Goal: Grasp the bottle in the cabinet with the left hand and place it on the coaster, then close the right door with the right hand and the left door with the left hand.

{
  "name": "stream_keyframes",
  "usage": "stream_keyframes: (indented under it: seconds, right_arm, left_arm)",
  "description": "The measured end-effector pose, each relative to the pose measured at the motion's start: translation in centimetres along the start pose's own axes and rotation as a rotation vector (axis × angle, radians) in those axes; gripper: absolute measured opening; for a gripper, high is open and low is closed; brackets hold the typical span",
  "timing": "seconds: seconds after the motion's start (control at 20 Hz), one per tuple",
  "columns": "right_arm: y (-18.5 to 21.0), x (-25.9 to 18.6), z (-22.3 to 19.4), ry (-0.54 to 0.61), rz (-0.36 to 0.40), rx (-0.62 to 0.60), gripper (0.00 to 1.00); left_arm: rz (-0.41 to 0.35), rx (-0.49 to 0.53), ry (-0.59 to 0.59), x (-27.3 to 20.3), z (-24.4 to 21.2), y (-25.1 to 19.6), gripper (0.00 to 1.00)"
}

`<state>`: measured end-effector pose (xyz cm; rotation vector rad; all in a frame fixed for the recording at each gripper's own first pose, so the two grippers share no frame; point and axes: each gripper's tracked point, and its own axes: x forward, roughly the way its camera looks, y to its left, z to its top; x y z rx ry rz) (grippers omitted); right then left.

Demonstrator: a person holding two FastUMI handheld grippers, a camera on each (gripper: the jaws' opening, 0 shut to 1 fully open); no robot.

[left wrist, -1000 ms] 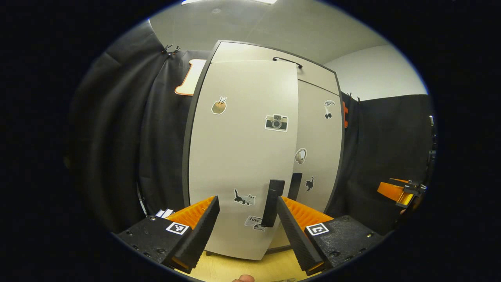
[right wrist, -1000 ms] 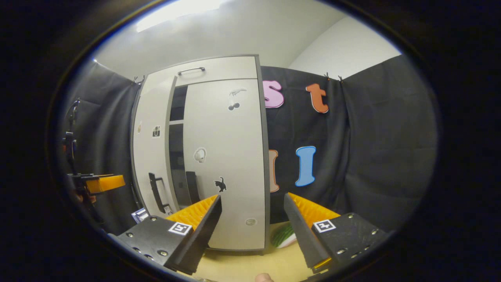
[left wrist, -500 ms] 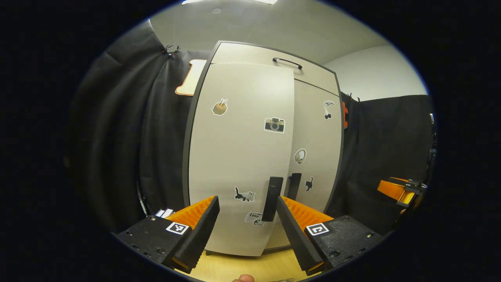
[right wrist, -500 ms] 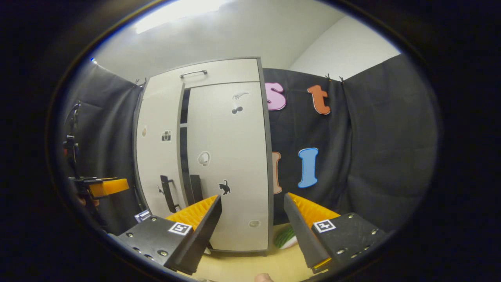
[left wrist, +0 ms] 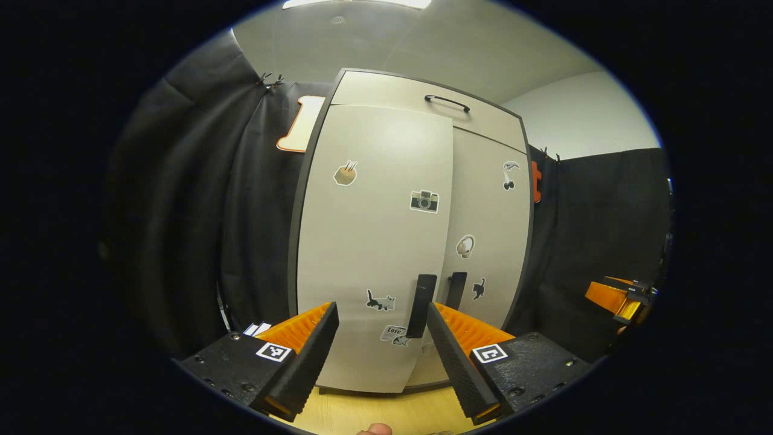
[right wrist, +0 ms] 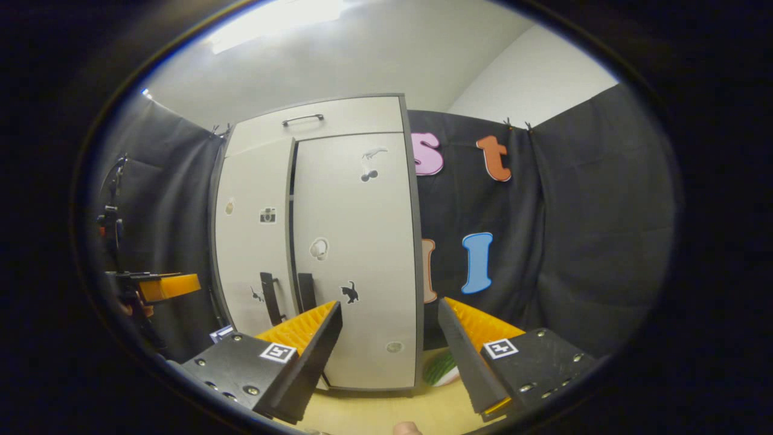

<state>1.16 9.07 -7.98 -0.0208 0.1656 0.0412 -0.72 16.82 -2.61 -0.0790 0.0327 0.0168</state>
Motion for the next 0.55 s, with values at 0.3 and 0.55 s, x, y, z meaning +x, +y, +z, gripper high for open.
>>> stream_keyframes:
  seconds: [0.3, 0.55]
  right_arm:
    - [0.15, -0.42, 0.22, -0.004, 0.01, 0.0, 0.94]
    - [0.38, -0.58, 0.43, -0.012, 0.029, 0.005, 0.97]
  left_arm:
    - [0.008, 0.011, -0.007, -0.7, 0.26, -0.21, 0.93]
    - [0.014, 0.027, -0.017, -0.98, 0.66, -0.53, 0.93]
